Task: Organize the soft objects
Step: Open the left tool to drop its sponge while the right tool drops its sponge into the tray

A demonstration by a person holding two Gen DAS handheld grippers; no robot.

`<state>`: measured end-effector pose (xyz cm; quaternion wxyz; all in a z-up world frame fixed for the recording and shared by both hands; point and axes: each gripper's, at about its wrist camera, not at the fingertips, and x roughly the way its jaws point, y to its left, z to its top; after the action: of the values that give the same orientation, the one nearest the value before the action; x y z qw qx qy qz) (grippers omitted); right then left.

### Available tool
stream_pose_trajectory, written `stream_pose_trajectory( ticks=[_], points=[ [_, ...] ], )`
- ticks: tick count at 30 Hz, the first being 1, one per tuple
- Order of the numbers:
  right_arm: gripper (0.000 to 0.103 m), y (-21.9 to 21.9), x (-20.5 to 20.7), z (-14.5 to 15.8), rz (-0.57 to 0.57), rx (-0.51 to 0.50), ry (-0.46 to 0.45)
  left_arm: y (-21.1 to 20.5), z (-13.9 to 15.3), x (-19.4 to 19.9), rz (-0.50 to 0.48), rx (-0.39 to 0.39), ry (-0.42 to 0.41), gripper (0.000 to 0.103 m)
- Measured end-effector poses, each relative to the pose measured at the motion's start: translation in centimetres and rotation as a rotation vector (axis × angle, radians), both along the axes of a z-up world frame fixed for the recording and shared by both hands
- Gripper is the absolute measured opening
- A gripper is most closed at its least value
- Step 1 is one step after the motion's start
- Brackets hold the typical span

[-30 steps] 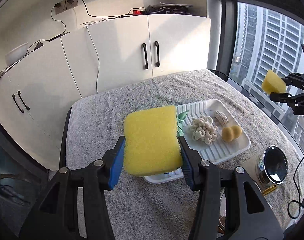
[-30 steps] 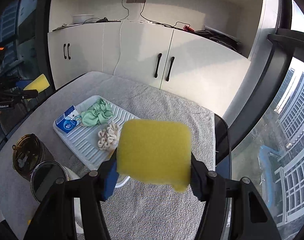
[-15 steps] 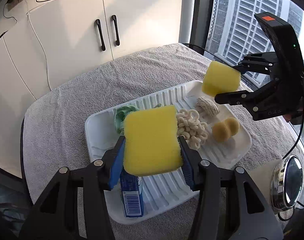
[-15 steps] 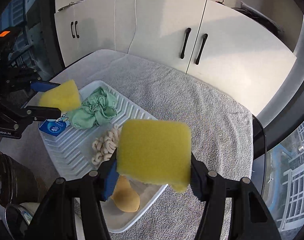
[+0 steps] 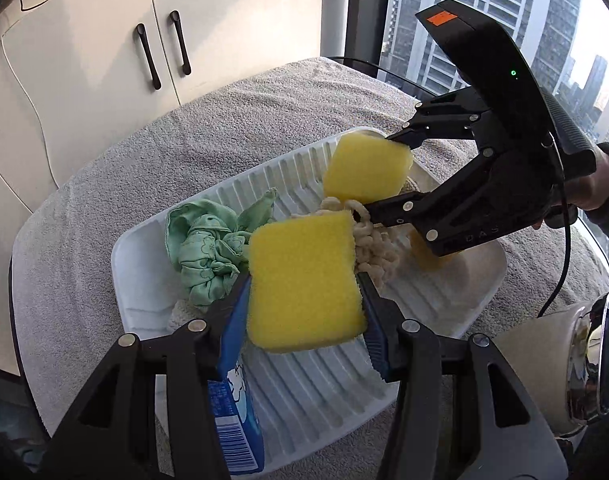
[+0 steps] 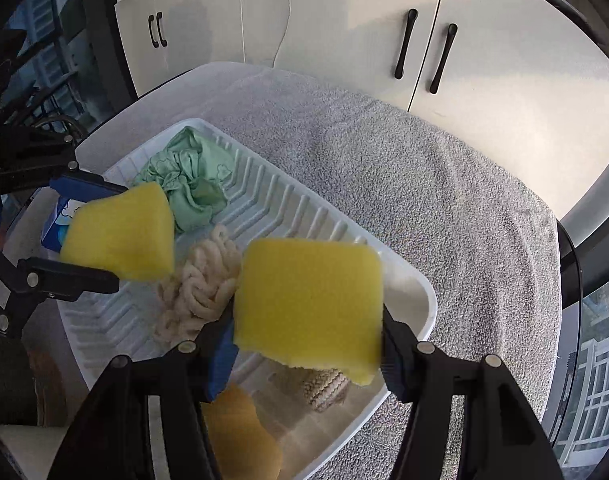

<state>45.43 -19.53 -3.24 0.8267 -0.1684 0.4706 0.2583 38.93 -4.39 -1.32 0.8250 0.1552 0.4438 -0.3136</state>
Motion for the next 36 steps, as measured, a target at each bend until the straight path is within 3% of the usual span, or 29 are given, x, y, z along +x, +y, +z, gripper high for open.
stream_pose_trajectory(
  ticks=[11, 12, 15, 17, 24, 27, 32, 36],
  points=[
    [0.066, 0.6, 0.0, -0.8, 0.007, -0.015, -0.009, -1.7, -0.5, -0.4, -0.054, 0.042, -0.005, 0.051],
    [0.066, 0.5, 0.0, -0.8, 0.006, -0.014, -0.010, -1.7, -0.5, -0.4, -0.051, 0.050, -0.006, 0.053],
    [0.070, 0.3, -0.1, -0.7, 0.007, -0.014, -0.013, -1.8, -0.5, -0.2, -0.039, 0.055, -0.010, 0.070],
    [0.073, 0.3, -0.3, -0.7, 0.007, -0.017, -0.016, -1.4, -0.5, 0.1, -0.024, 0.048, -0.008, 0.077],
    [0.084, -0.1, -0.8, 0.2, 0.008, 0.014, -0.035, 0.1, 0.1, 0.2, 0.025, -0.007, 0.008, 0.077],
    [0.088, -0.5, -1.2, 1.0, 0.003, 0.031, -0.052, 0.3, 0.7, -0.1, 0.030, -0.026, -0.001, 0.083],
    [0.094, -1.6, -2.1, 2.9, -0.019, 0.086, -0.084, 0.8, 2.2, -0.8, 0.041, -0.070, -0.018, 0.085],
    [0.099, -3.3, -3.7, 5.1, -0.051, 0.132, -0.127, 2.0, 3.6, -1.5, 0.063, -0.121, -0.036, 0.094]
  ],
)
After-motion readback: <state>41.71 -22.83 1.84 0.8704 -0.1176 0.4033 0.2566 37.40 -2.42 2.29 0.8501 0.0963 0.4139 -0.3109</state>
